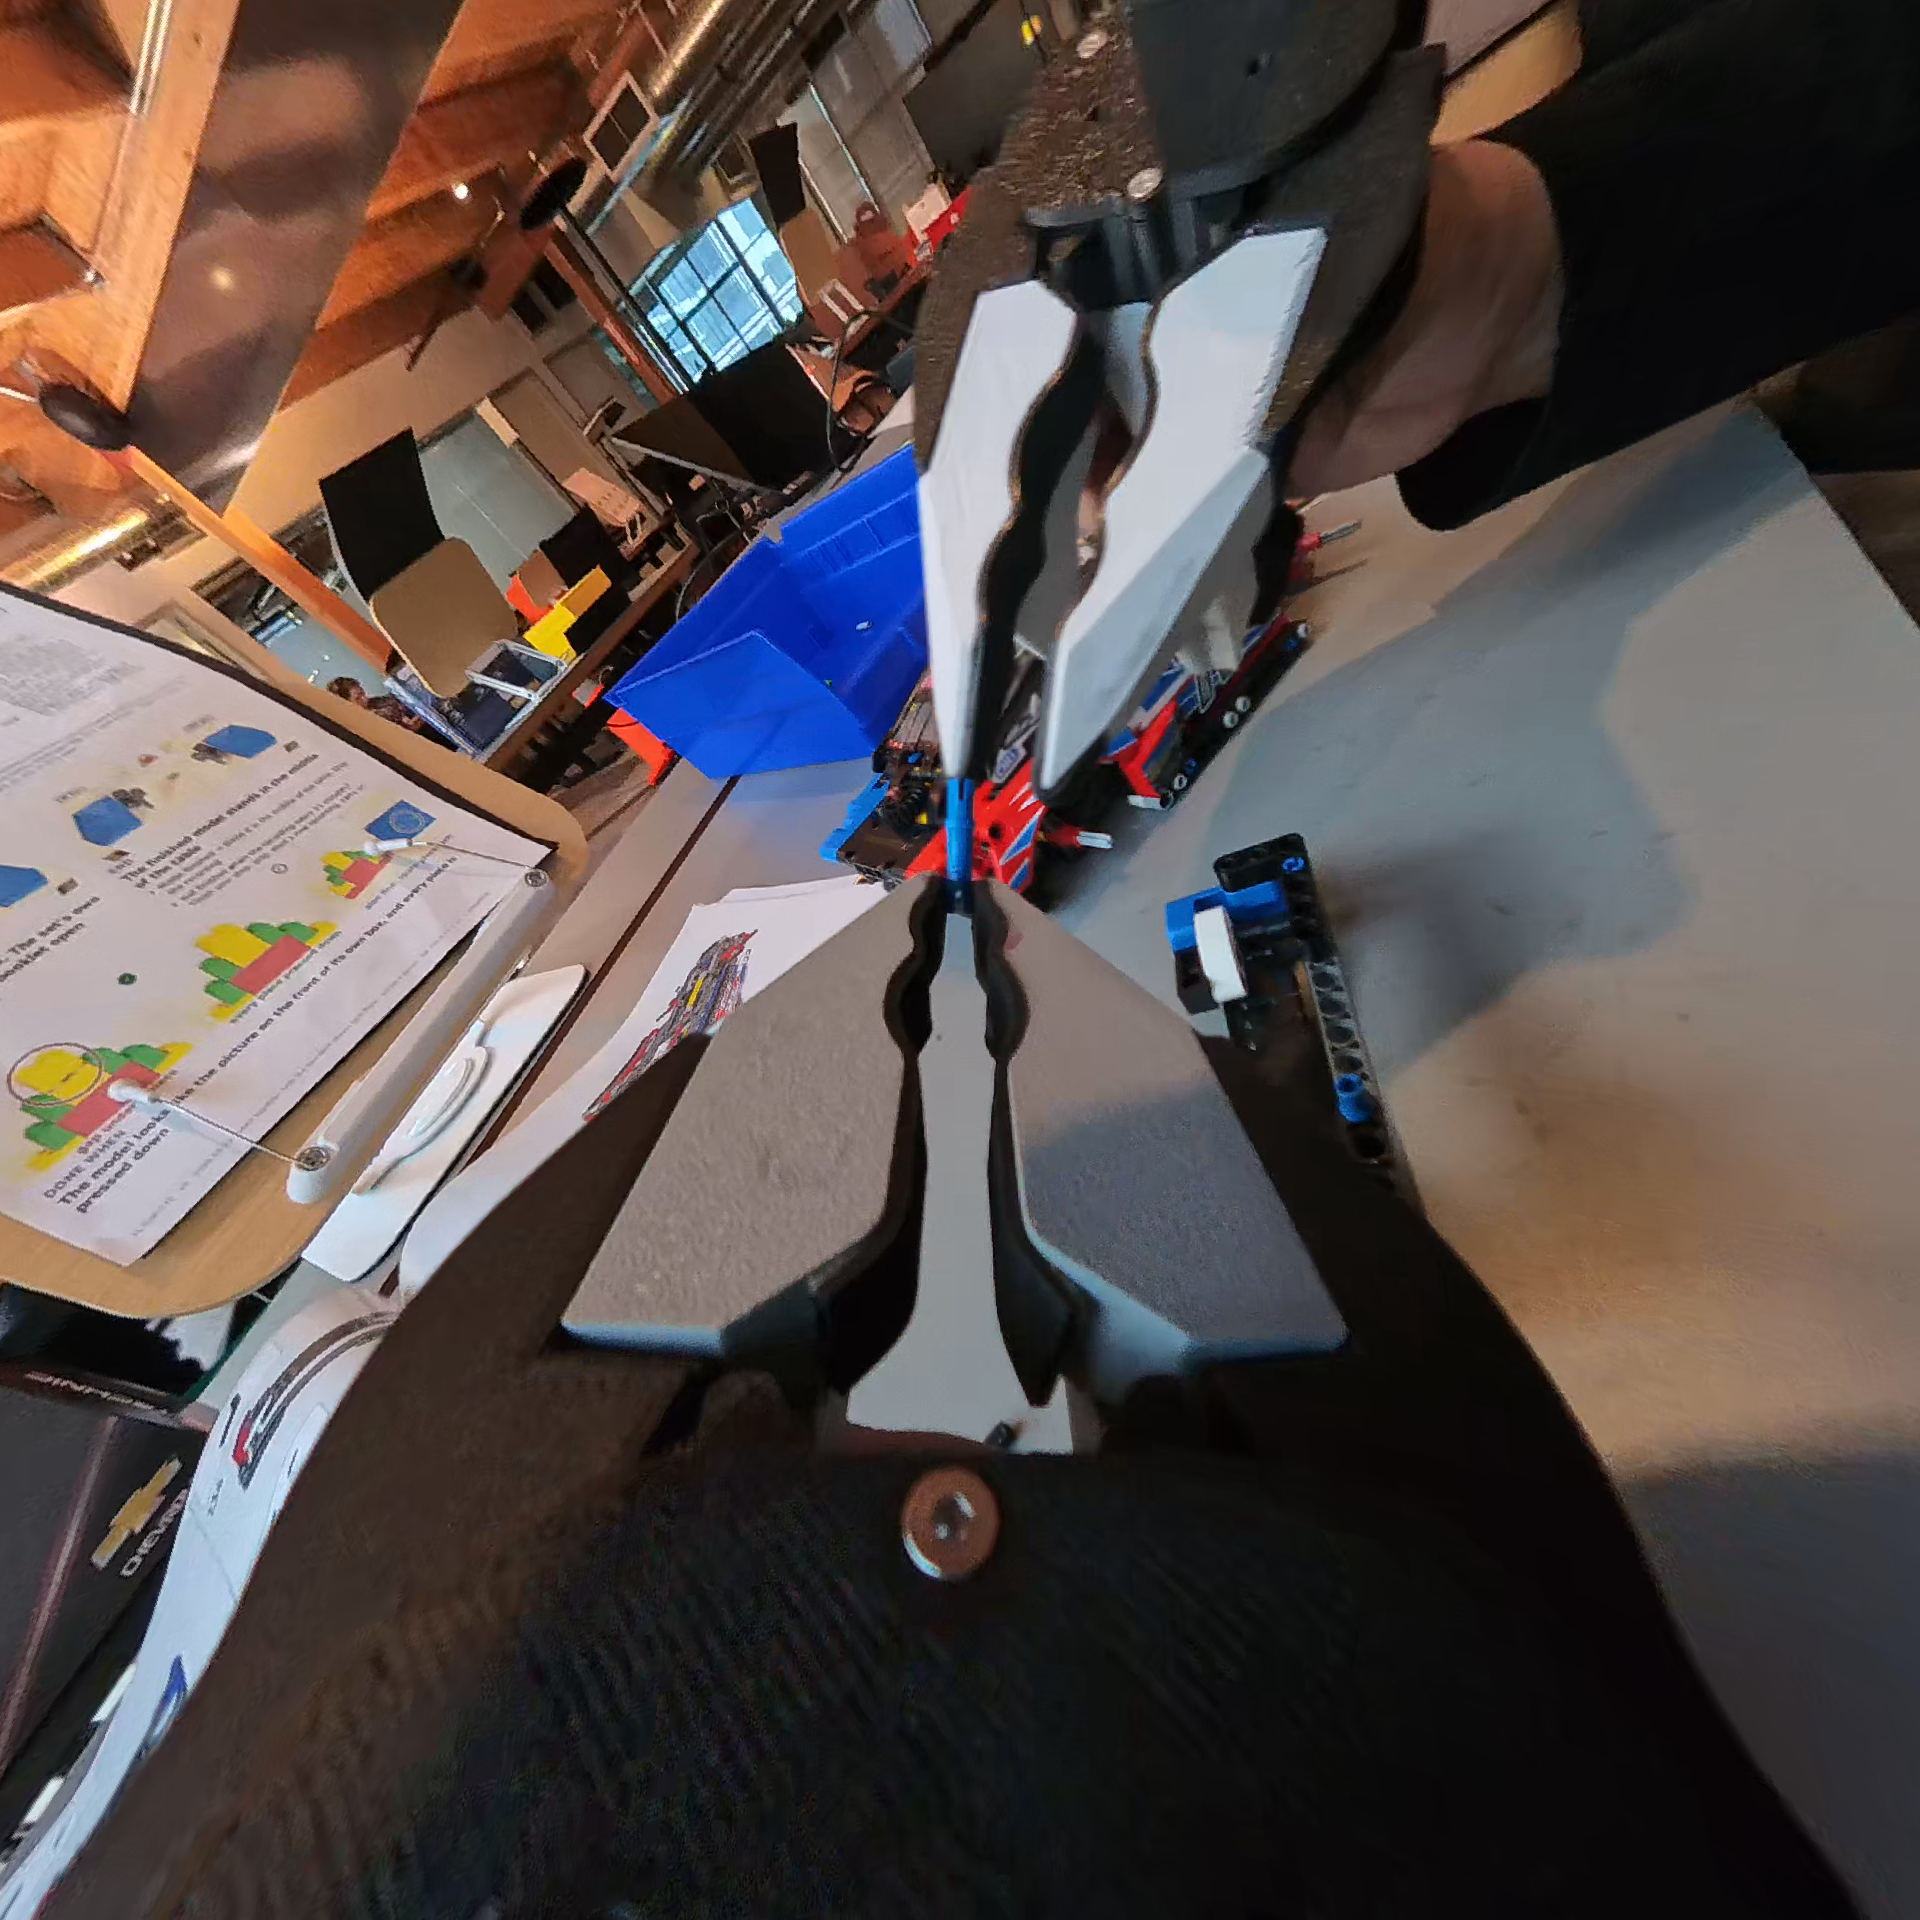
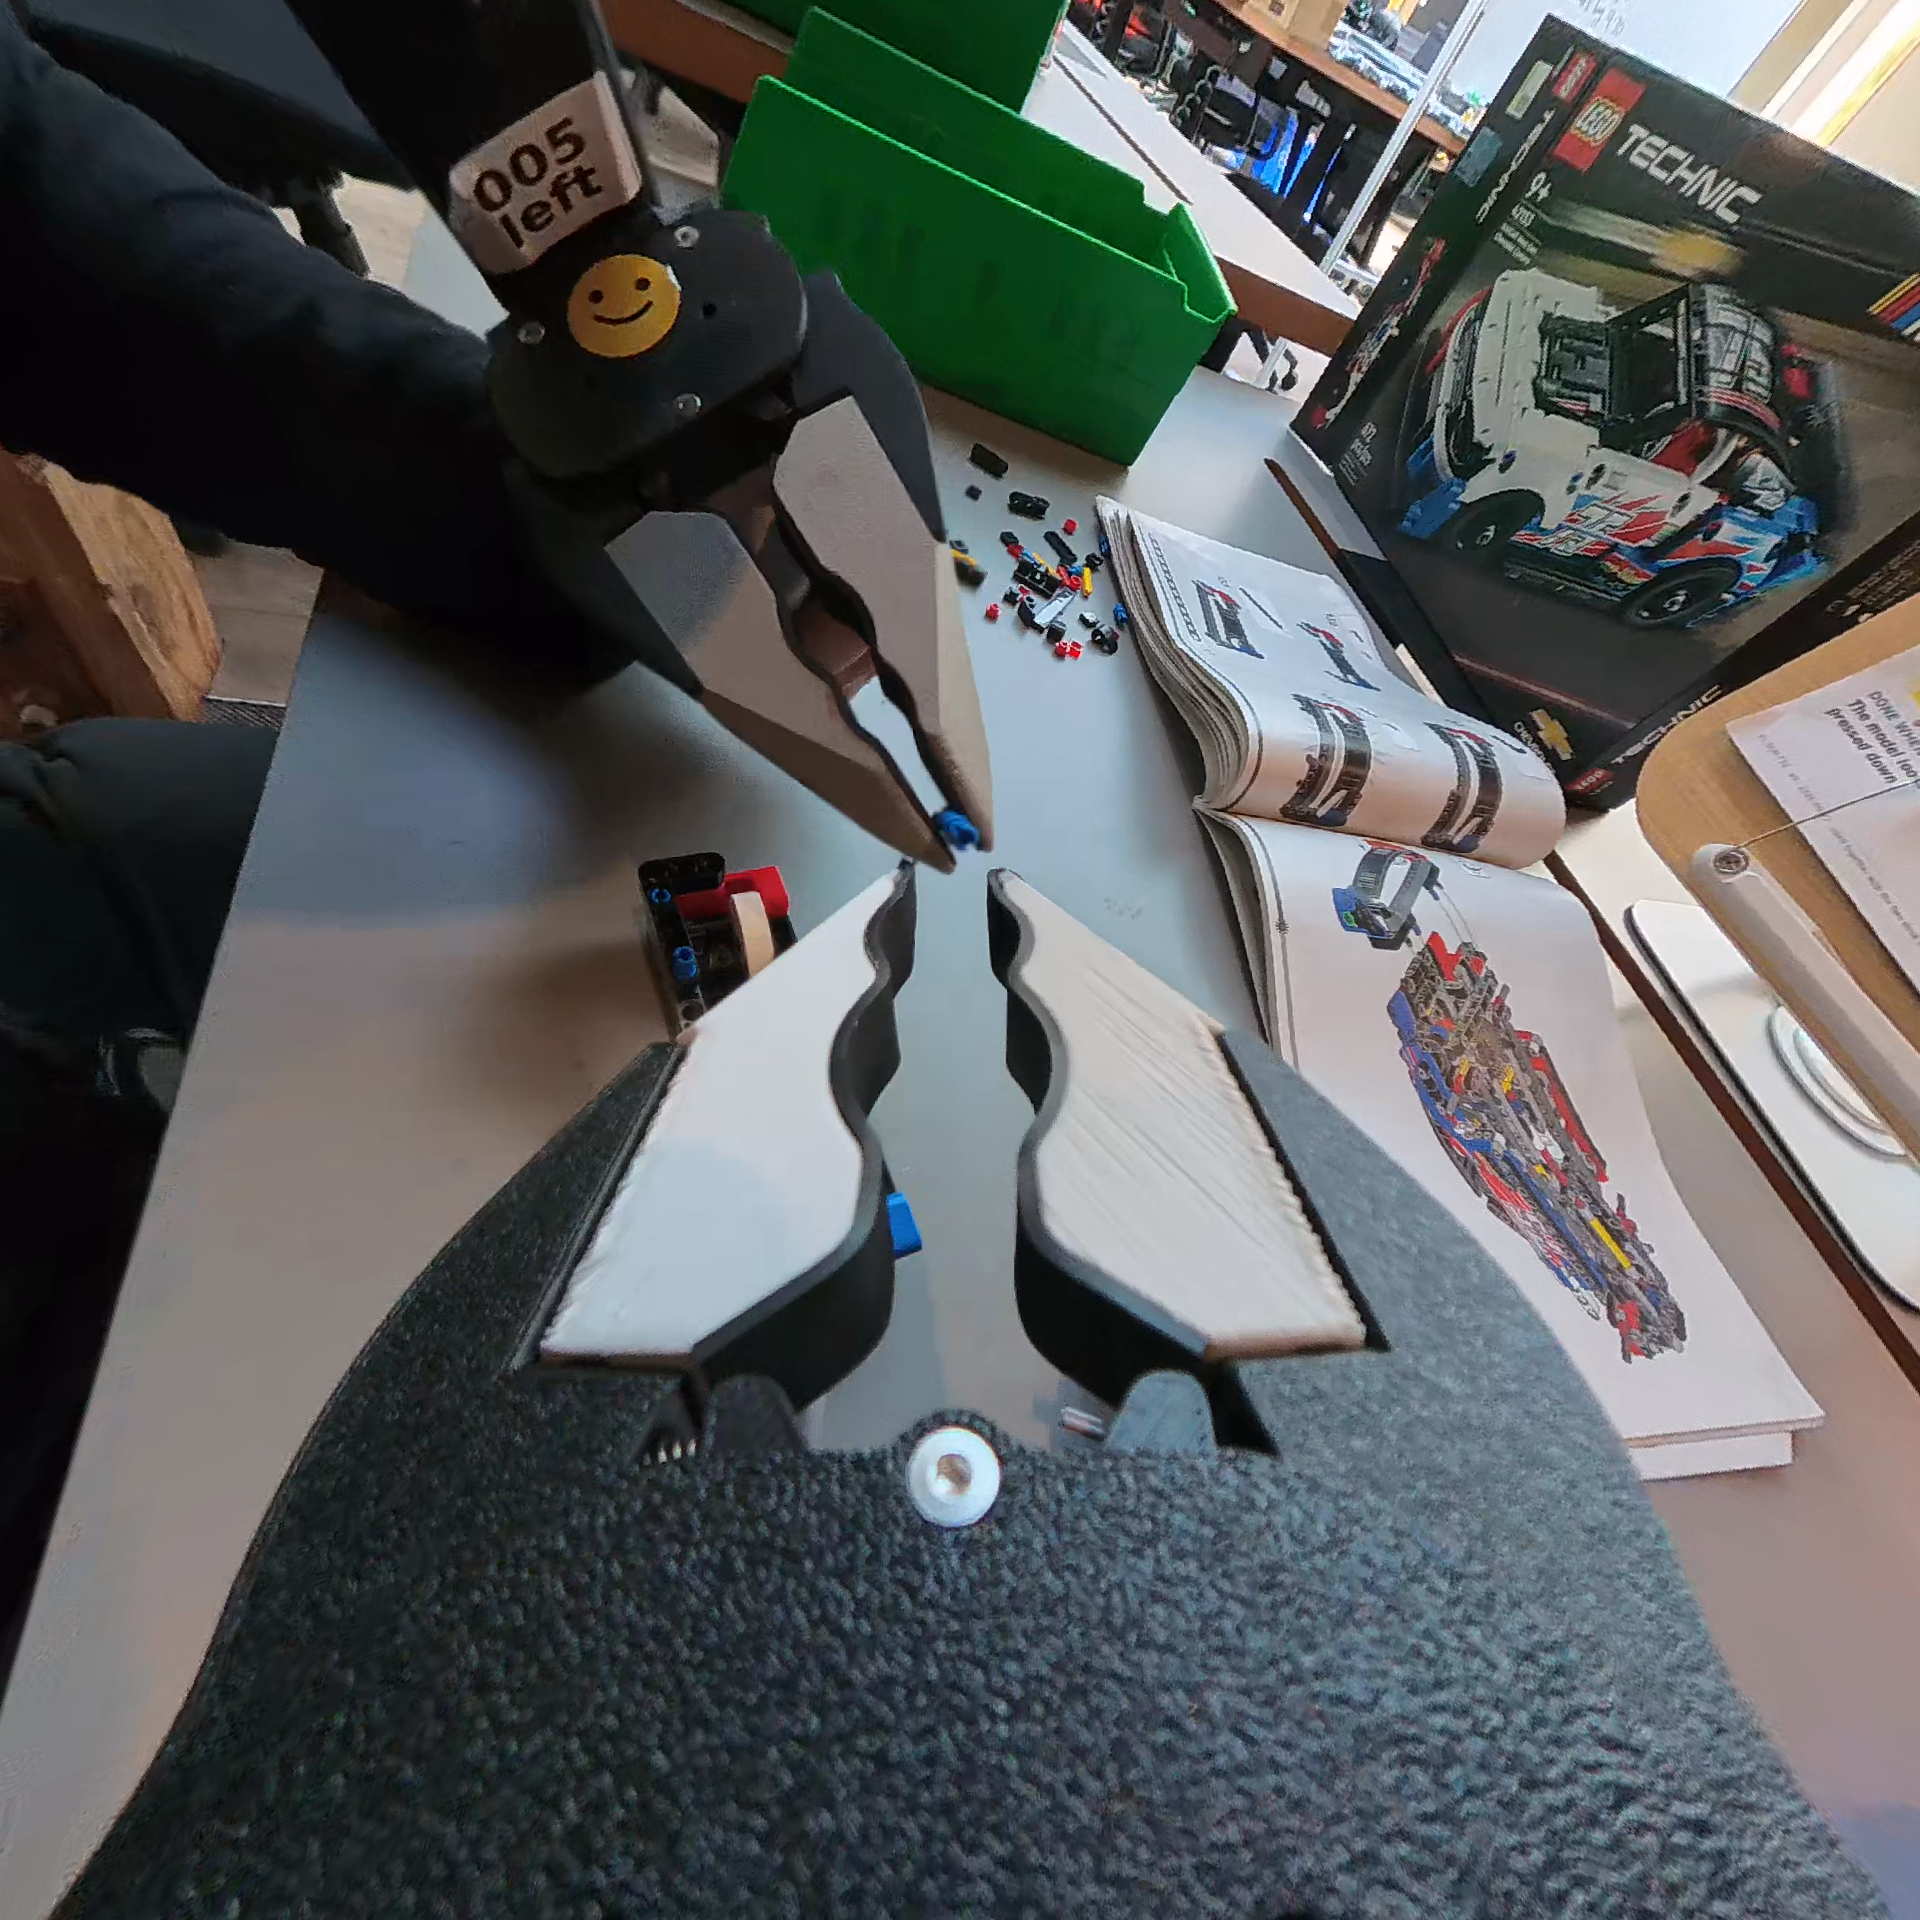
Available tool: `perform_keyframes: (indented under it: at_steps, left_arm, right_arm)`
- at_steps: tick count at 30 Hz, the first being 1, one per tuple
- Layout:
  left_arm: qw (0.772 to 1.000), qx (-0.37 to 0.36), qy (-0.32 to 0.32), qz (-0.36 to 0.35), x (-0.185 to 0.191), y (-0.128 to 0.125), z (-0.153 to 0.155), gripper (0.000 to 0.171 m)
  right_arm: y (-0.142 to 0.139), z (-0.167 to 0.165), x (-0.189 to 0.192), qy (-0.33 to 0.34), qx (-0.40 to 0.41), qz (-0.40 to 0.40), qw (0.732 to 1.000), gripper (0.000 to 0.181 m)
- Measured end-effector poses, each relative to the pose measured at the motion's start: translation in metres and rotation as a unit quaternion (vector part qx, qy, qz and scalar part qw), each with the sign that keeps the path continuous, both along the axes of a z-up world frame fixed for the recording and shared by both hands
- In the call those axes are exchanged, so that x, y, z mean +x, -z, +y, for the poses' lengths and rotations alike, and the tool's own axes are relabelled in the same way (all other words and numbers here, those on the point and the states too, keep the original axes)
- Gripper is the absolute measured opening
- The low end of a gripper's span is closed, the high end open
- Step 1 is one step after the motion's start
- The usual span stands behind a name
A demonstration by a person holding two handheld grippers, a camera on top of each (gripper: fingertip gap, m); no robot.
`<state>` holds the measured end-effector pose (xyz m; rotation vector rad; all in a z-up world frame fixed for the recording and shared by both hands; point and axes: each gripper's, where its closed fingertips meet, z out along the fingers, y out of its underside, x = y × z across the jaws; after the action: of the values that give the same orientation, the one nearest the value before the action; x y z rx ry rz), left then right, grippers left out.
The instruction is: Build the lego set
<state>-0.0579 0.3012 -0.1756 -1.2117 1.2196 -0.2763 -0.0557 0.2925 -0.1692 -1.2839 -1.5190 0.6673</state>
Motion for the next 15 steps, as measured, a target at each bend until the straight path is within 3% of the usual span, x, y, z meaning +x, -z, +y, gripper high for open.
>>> perform_keyframes:
  at_steps: [3, 15]
  left_arm:
    - [0.999, 0.024, -0.019, 0.028, 0.000, 0.009, 0.004, 0.002]
    - [0.998, 0.035, -0.054, 0.016, -0.007, 0.006, 0.016, 0.002]
  right_arm:
    - [0.005, 0.002, -0.001, 0.000, -0.005, 0.003, 1.000, 0.014]
    - [0.001, 0.011, 0.007, 0.014, 0.009, 0.020, 1.000, 0.014]
